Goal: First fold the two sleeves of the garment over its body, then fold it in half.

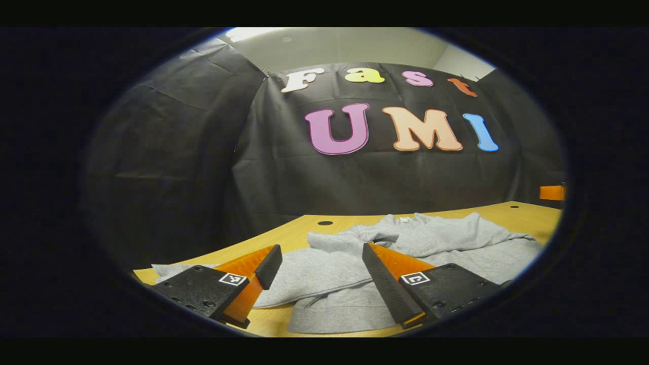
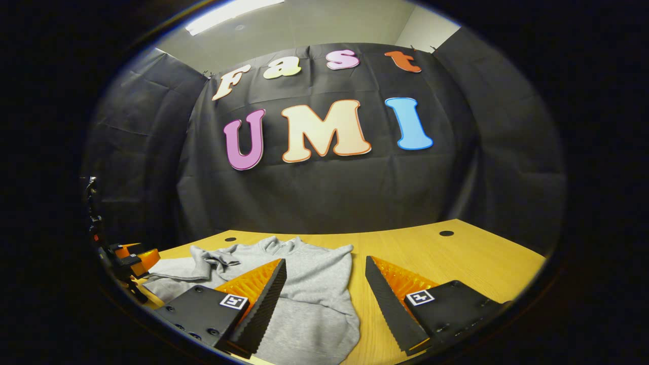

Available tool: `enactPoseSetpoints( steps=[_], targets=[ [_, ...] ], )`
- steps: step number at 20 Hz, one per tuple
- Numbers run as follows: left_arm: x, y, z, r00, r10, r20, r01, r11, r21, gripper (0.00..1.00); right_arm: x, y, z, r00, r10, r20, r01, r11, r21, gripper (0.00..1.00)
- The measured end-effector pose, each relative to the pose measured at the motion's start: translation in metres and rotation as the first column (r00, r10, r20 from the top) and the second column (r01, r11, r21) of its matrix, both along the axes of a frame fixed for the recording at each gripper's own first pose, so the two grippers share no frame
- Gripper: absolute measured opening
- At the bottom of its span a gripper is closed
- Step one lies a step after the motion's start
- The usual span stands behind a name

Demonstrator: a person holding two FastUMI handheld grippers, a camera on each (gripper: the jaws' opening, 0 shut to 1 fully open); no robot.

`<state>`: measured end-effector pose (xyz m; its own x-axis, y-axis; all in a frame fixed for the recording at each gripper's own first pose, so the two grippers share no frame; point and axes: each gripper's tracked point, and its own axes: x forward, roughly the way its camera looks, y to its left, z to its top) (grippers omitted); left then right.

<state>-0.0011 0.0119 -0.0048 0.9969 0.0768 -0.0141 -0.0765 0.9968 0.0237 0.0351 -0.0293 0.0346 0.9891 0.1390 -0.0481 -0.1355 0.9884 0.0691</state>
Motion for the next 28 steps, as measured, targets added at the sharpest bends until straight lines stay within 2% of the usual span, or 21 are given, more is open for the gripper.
enactPoseSetpoints(
  steps=[2,4,6,8,10,12,15,19,24,28],
  targets=[
    [0.002,0.000,0.002,1.000,0.003,0.000,-0.003,1.000,0.002,0.93,-0.004,-0.009,-0.009,1.000,-0.015,-0.005,0.015,1.000,-0.011,0.96],
    [-0.001,-0.005,0.002,1.000,-0.026,0.008,0.026,1.000,-0.003,0.94,-0.008,-0.014,-0.014,1.000,-0.026,-0.003,0.026,0.999,-0.021,0.97],
    [0.002,0.000,0.000,1.000,-0.013,0.005,0.013,1.000,0.001,0.94,-0.009,-0.019,-0.012,0.999,-0.040,0.025,0.041,0.999,-0.035,0.97],
    [-0.001,0.013,-0.002,0.999,0.014,-0.036,-0.011,0.998,0.065,0.96,-0.009,-0.021,-0.009,0.997,-0.049,0.052,0.052,0.997,-0.055,0.97],
    [-0.008,0.033,-0.004,0.996,0.039,-0.078,-0.029,0.992,0.127,0.92,-0.010,-0.021,-0.015,0.997,-0.050,0.053,0.054,0.996,-0.077,0.97],
    [-0.019,0.057,0.000,0.989,0.060,-0.133,-0.040,0.988,0.149,0.93,-0.012,-0.021,-0.021,0.998,-0.047,0.044,0.051,0.995,-0.083,0.97],
    [-0.038,0.097,-0.015,0.959,0.083,-0.270,-0.046,0.989,0.140,0.93,-0.010,-0.022,-0.027,0.999,-0.045,0.027,0.047,0.996,-0.074,0.97],
    [-0.062,0.147,-0.038,0.898,0.119,-0.423,-0.075,0.990,0.118,0.93,-0.007,-0.021,-0.039,0.999,-0.032,-0.015,0.031,0.997,-0.067,0.97],
    [-0.075,0.191,-0.064,0.833,0.183,-0.523,-0.107,0.979,0.172,0.93,-0.003,-0.016,-0.047,0.999,-0.026,-0.035,0.025,0.999,-0.041,0.97],
    [-0.075,0.199,-0.081,0.804,0.188,-0.563,-0.112,0.979,0.168,0.93,-0.003,-0.015,-0.044,0.999,-0.023,-0.023,0.022,0.999,-0.045,0.97]
  ],
)
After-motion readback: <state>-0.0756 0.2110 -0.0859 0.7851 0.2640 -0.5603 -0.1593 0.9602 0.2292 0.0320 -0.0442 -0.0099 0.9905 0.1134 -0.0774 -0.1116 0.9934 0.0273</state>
